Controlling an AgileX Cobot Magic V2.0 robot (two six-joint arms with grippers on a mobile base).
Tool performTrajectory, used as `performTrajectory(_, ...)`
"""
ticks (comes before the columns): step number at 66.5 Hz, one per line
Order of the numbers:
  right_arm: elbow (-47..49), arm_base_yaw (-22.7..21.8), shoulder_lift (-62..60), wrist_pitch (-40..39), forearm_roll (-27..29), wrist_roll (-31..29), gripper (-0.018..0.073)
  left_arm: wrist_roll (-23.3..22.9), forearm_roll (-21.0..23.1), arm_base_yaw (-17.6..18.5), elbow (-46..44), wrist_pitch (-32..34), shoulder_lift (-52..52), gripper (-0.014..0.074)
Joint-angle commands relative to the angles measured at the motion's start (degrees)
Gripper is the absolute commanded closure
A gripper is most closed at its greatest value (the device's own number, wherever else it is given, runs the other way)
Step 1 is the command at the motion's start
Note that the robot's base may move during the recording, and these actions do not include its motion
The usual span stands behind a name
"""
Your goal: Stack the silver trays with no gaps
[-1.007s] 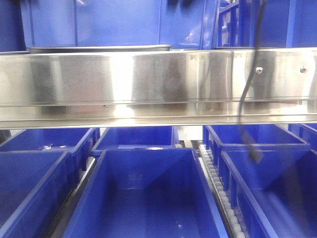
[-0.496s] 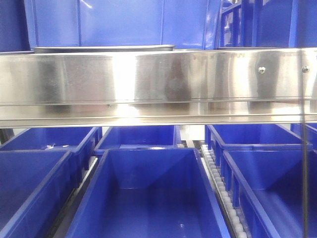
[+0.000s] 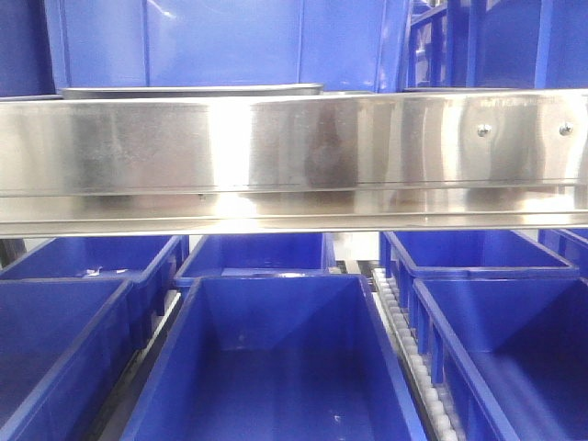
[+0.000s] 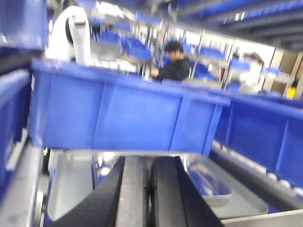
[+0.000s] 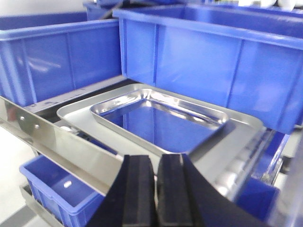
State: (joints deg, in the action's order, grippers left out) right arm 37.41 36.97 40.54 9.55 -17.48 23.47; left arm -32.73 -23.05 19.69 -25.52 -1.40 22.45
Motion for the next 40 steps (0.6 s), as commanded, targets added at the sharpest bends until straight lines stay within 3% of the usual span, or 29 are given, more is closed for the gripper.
performTrajectory(1, -1.44, 0.08, -4.86, -1.1, -0.77, -0.68, 0.0577, 0.26, -0.33, 0.0, 0.25, -0.2, -3.21, 0.0601)
performTrajectory(20, -1.53, 0.08, -13.87, -0.62, -0.77, -0.68, 0.0577, 0.26, -0.23, 0.0, 0.25, -0.72, -7.13, 0.0601)
performTrajectory(40, -1.53, 0.08, -14.57, -1.1, -0.77, -0.68, 0.0577, 0.26, -0.23, 0.0, 0.25, -0.72, -7.24, 0.0601)
